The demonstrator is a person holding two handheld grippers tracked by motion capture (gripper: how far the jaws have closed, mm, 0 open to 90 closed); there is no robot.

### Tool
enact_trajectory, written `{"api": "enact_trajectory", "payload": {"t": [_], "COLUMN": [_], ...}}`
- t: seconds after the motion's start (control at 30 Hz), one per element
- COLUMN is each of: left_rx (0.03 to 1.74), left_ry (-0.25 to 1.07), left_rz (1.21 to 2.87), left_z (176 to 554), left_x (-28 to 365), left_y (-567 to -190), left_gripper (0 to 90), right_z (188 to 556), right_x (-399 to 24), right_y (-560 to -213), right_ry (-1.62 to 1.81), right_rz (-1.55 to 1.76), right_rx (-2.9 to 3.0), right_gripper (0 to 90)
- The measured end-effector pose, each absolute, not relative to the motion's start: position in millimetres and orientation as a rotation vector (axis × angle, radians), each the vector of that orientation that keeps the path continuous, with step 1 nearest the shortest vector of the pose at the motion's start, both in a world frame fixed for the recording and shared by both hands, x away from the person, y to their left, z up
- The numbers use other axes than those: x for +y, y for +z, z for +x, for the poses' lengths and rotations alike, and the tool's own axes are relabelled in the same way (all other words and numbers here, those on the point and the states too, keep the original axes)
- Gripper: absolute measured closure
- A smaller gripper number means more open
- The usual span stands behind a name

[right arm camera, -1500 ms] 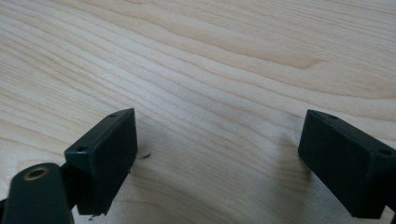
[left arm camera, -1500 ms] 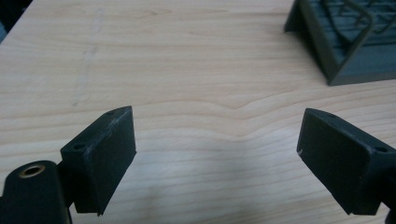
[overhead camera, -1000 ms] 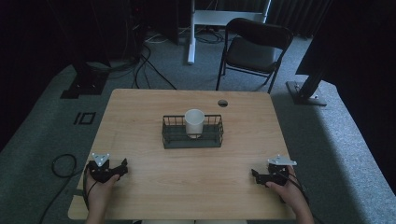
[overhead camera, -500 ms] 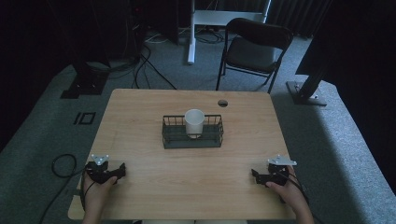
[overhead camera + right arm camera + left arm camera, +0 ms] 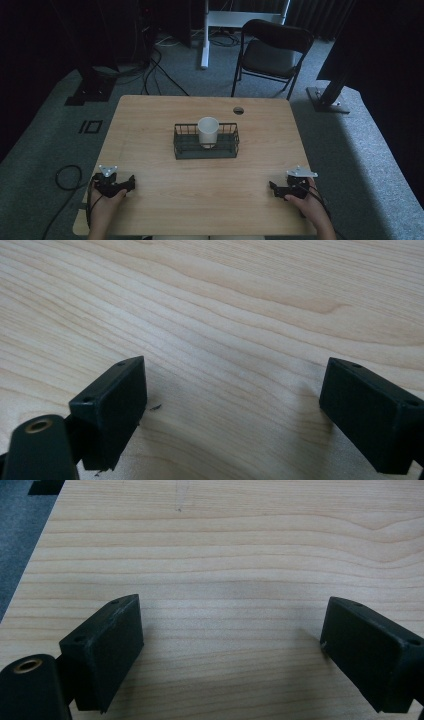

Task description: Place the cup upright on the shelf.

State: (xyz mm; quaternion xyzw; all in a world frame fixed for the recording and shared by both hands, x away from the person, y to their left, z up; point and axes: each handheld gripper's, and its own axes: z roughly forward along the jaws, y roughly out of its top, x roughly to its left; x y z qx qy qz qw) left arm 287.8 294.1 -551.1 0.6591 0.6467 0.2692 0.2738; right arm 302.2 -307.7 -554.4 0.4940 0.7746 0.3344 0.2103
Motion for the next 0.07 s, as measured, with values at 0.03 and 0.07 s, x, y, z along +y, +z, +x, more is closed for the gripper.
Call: {"api": "enact_trajectory", "payload": {"t": [0.03, 0.07], "left_rx": [1.739, 1.739], "left_ry": [0.724, 0.724], "left_rz": [1.773, 1.773], "left_z": [287.8, 287.8], "left_x": [294.1, 294.1], "left_y": [-551.1, -551.0], "left_gripper": [10.6, 10.6], "right_z": [302.2, 302.2], "right_x": [-307.7, -307.7], "right_y": [-554.4, -554.4], "right_ry": [0.930, 0.930], "right_rz": [1.373, 1.373], "right_rx": [2.153, 2.153], "right_gripper": [11.3, 11.3]}}
